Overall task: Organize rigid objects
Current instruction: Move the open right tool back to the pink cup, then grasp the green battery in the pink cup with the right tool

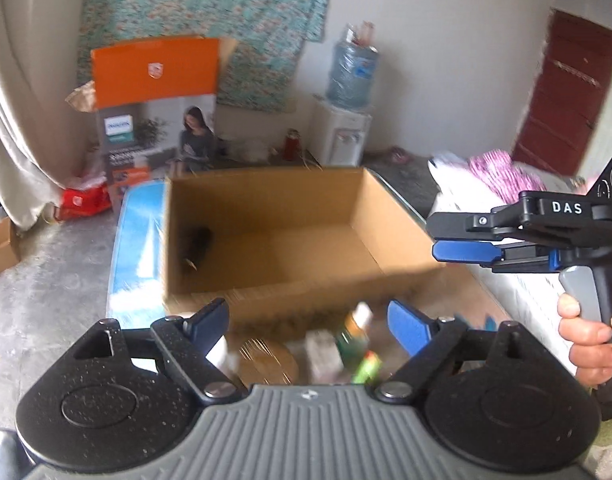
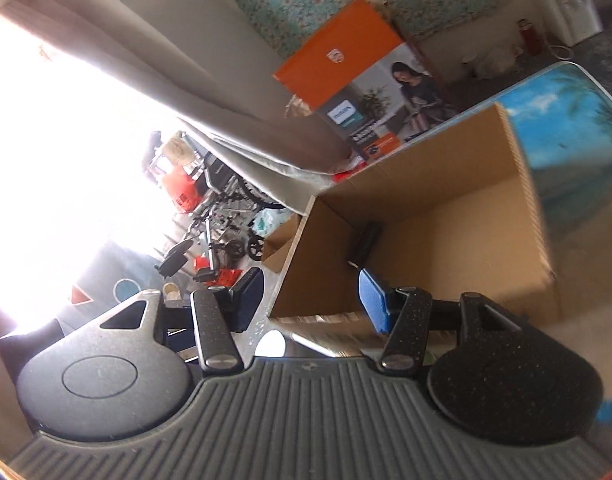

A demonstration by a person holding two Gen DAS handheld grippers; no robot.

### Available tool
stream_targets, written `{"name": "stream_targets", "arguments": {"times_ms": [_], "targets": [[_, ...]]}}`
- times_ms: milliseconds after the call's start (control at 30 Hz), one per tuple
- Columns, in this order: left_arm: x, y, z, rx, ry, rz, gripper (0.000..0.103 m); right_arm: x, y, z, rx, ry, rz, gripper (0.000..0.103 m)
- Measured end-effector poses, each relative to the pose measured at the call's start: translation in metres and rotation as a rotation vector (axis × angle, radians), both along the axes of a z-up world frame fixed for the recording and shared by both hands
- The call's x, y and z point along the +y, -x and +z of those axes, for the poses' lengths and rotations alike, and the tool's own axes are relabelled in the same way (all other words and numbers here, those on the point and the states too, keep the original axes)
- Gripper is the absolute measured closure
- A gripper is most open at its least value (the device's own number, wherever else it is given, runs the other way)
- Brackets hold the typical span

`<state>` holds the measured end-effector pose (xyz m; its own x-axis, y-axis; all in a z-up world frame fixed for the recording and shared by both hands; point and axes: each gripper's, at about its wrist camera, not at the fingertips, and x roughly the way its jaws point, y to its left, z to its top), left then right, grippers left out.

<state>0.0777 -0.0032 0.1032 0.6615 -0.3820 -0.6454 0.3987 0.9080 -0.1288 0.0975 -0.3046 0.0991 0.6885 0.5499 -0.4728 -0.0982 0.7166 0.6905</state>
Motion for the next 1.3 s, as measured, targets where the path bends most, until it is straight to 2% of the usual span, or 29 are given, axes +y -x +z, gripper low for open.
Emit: {"name": "stream_targets", "arguments": {"times_ms": [167, 300, 400, 533, 600, 900, 967, 1133, 1300], "targets": [[-0.03, 0.021, -0.037, -0.006, -0.071, -0.006, 0.016, -0.015, 0.048, -0.052, 0.074, 0.013, -0.083, 0.05], [-0.05, 0.02, -0.067, 0.051, -0.091, -0.046, 0.03, -0.013, 0.059, -0.089, 0.142, 0.002, -0.103, 0.051], [-0.065, 0.022, -0.084, 0.06, -0.124, -0.068, 0.041, -0.009, 0.056, -0.104, 0.169, 0.003, -0.094, 0.054], [-0.08, 0.02, -0.095, 0.067, -0.133, -0.104, 0.051, 0.002, 0.042, -0.109, 0.166, 0.023, -0.055, 0.059], [-0.084, 0.016, -0.098, 0.07, -0.138, -0.109, 0.062, 0.004, 0.029, -0.108, 0.167, 0.022, -0.035, 0.064], [-0.091, -0.005, -0.107, 0.089, -0.151, -0.121, 0.082, 0.017, 0.005, -0.125, 0.202, 0.008, 0.02, 0.07], [-0.091, -0.008, -0.109, 0.097, -0.15, -0.123, 0.083, 0.02, 0.0, -0.13, 0.216, 0.007, 0.028, 0.072], [-0.09, -0.009, -0.112, 0.106, -0.155, -0.132, 0.085, 0.027, -0.005, -0.135, 0.218, 0.0, 0.05, 0.087], [-0.087, -0.009, -0.113, 0.101, -0.162, -0.133, 0.084, 0.033, -0.001, -0.126, 0.181, 0.029, 0.069, 0.088]]}}
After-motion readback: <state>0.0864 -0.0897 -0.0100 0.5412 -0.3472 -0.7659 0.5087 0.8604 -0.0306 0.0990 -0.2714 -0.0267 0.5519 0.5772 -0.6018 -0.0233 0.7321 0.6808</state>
